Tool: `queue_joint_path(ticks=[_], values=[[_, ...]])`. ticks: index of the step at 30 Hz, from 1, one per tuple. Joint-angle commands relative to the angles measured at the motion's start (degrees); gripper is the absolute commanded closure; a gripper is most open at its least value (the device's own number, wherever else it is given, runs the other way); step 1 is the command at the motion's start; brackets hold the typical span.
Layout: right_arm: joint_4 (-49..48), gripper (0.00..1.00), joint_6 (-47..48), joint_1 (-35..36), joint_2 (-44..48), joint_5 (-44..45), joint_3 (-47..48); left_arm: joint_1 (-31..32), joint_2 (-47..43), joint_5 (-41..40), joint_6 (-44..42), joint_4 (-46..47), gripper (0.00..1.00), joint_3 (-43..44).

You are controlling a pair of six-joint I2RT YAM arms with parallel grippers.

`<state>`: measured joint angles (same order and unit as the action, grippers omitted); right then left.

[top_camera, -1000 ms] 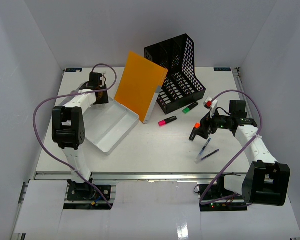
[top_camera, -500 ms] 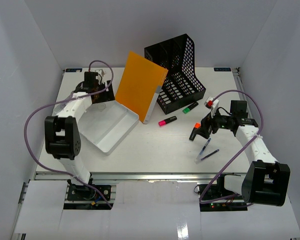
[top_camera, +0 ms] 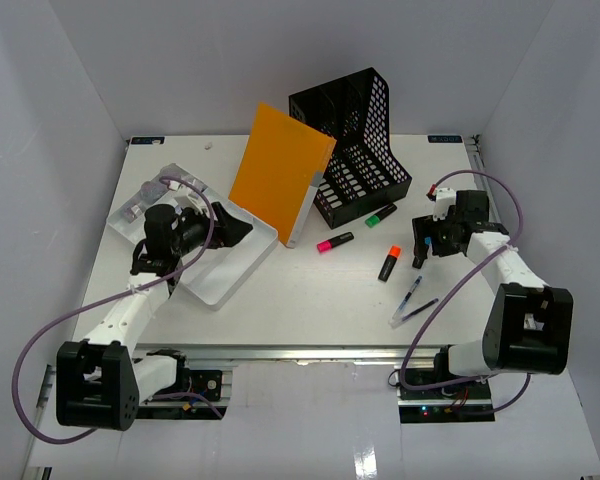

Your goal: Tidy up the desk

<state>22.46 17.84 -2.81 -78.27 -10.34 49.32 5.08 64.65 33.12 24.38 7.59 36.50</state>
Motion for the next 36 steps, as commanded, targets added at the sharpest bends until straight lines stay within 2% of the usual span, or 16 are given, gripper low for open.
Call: queue_joint_path(ticks=[1,8,10,14,18,24,31,36], values=[[-0.6,0.16,-9.8,0.2,-3.4,8.0,2.7,-0.1,-4.1,3.7,2.3,8.2,0.02,-0.6],[0.0,0.23,-13.1,0.3,-11.7,6.5,7.7,-0.1,-5.2,1.9,3.4,6.4,0.02,-0.2],[0.3,0.27,-13.7,0.5,-13.3,6.5,8.5,-0.1,-5.5,-1.4,4.0,5.2,0.02,0.1],[-0.2,0.28,-14.0,1.3,-15.8,8.0,8.9,-0.1,-5.7,-4.7,4.9,3.9,0.02,0.4],[-1.0,0.3,-14.3,2.2,-17.9,9.2,9.4,-0.1,-5.2,-1.2,7.2,7.5,0.02,-0.8],[-2.2,0.42,-14.6,3.3,-20.1,11.3,9.2,0.9,-3.5,5.0,8.2,10.9,0.02,-1.3],[-4.5,0.56,-14.7,4.4,-20.7,12.8,6.9,10.2,-2.1,5.9,9.4,13.1,0.02,-2.1],[-6.6,0.65,-14.3,4.4,-20.0,11.2,5.0,16.9,-1.2,3.1,16.6,21.5,0.02,-7.1]])
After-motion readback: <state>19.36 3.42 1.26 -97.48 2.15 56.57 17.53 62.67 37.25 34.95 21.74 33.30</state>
